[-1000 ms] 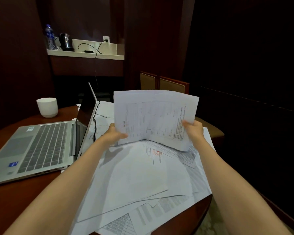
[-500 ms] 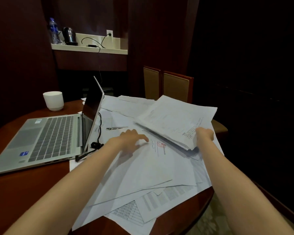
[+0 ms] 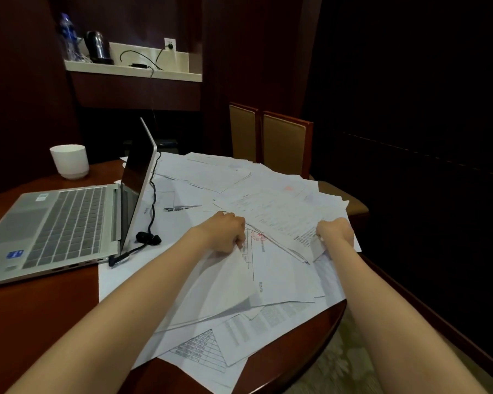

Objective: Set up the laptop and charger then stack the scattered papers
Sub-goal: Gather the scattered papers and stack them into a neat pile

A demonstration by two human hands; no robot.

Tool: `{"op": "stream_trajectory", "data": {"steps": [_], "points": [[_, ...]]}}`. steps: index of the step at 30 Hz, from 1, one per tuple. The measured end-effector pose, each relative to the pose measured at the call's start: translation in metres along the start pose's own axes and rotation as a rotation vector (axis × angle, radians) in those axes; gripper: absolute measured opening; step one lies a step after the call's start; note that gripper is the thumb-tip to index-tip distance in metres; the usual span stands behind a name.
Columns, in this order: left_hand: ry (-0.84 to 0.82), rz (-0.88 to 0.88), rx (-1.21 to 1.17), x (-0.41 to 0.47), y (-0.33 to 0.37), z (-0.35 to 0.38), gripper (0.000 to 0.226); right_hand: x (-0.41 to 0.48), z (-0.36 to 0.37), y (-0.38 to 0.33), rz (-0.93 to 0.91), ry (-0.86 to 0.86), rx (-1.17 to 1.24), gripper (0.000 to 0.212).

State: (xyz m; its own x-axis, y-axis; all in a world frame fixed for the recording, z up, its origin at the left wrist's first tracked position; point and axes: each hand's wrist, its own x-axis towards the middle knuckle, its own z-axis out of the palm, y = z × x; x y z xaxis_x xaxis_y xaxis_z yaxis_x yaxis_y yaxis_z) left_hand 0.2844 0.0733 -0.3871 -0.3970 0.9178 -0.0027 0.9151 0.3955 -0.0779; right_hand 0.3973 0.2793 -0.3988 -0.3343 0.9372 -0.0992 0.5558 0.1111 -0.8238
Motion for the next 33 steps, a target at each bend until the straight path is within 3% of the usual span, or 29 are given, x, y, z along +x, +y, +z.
{"op": "stream_trajectory", "data": {"steps": [3, 6, 8, 12, 15, 16, 19, 21, 24, 25, 30, 33], "points": [[0.040, -0.036, -0.058, -0.006, -0.001, -0.007, 0.034, -0.010, 0.002, -0.006, -0.086, 0.182, -0.207, 0.062], [0.117, -0.124, -0.221, -0.007, -0.003, -0.011, 0.031, -0.017, 0.010, -0.012, -0.261, 0.210, -0.261, 0.058], [0.167, -0.192, -0.377, -0.005, -0.005, -0.014, 0.030, -0.019, 0.015, -0.020, -0.358, -0.073, -0.107, 0.041], [0.351, -0.325, -0.490, 0.008, 0.000, -0.024, 0.029, -0.043, 0.013, -0.036, -0.394, -0.914, 0.001, 0.022], [0.466, -0.390, -0.415, 0.020, 0.007, -0.030, 0.027, -0.054, 0.007, -0.038, -0.313, -1.205, 0.223, 0.015], [0.485, -0.410, -0.389, 0.024, 0.008, -0.031, 0.028, -0.056, 0.003, -0.036, -0.287, -1.263, 0.320, 0.021], [0.507, -0.486, -0.300, 0.034, 0.009, -0.034, 0.030, -0.054, -0.014, -0.024, -0.232, -1.393, 0.525, 0.070], [0.514, -0.530, -0.222, 0.039, 0.011, -0.033, 0.028, -0.053, -0.021, -0.016, -0.198, -1.345, 0.528, 0.077], [0.526, -0.551, -0.186, 0.046, 0.018, -0.034, 0.025, -0.052, -0.014, -0.015, -0.224, -1.168, 0.337, 0.031], [0.534, -0.549, -0.207, 0.049, 0.020, -0.036, 0.024, -0.047, -0.011, -0.015, -0.215, -1.056, 0.338, 0.029], [0.544, -0.561, -0.340, 0.051, 0.021, -0.036, 0.058, -0.016, -0.005, -0.007, -0.022, -0.450, 0.547, 0.043], [0.470, -0.661, -0.580, 0.047, 0.016, -0.030, 0.059, 0.011, -0.006, -0.001, 0.053, -0.191, 0.533, 0.044]]}}
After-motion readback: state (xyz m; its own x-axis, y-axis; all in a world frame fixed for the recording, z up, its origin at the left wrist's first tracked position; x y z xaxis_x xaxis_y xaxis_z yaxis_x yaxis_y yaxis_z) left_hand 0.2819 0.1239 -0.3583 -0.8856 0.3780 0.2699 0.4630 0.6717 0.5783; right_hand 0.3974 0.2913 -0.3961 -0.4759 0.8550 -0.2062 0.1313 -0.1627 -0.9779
